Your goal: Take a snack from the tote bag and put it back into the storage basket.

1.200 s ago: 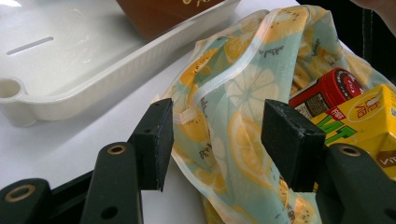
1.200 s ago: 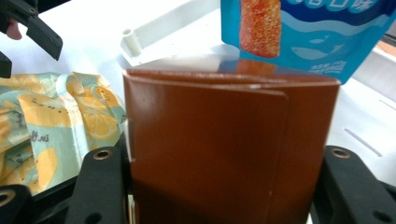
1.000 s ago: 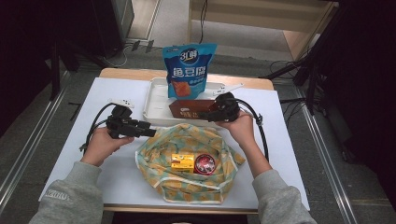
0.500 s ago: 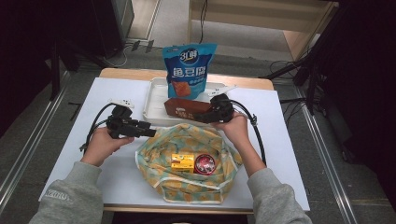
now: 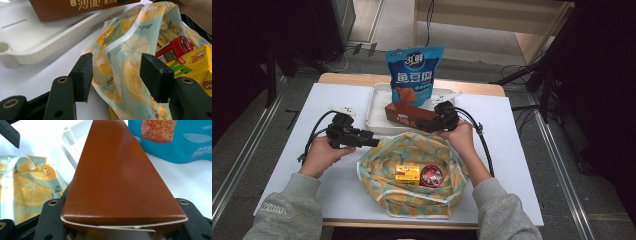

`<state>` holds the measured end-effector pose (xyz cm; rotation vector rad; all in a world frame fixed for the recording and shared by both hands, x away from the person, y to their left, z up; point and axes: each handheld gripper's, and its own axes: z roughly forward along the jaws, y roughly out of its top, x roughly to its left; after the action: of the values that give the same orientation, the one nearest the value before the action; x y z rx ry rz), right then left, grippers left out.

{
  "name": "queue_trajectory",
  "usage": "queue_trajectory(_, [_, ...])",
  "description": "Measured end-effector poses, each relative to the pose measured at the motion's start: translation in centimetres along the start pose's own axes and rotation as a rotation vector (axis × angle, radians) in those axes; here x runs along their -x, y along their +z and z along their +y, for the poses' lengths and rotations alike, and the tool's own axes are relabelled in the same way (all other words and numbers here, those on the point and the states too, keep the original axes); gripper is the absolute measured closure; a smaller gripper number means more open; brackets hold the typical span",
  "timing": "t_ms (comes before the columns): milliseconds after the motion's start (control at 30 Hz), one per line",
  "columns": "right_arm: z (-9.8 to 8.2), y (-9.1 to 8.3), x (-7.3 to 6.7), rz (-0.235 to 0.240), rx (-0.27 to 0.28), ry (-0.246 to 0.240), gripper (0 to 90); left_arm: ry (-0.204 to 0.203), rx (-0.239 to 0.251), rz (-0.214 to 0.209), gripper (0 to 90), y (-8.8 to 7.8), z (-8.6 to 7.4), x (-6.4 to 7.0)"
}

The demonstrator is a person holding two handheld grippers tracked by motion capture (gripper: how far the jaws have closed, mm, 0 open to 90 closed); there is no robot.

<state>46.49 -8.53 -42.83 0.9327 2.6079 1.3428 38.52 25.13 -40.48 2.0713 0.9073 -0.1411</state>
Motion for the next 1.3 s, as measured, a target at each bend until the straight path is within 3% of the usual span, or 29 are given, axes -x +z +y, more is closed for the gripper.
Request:
queue_trajectory(767, [-0.6, 1.5, 1.5, -0.016, 0.008, -0.021, 40.9, 0.000, 0.000, -0.002, 44.5, 0.1, 0.0, 0.0])
queue_trajectory(1067, [-0.8, 1.7, 2.4, -0.025, 0.009, 0.021, 39.4, 0.002, -0.001, -0.003, 44.5, 0.1, 0.0, 0.0])
queue_trajectory(1300, [-0.8, 1.7, 2.6, -0.046, 0.005, 0.018, 37.7, 0.002, -0.002, -0.003, 44.5, 0.1, 0.0, 0.0])
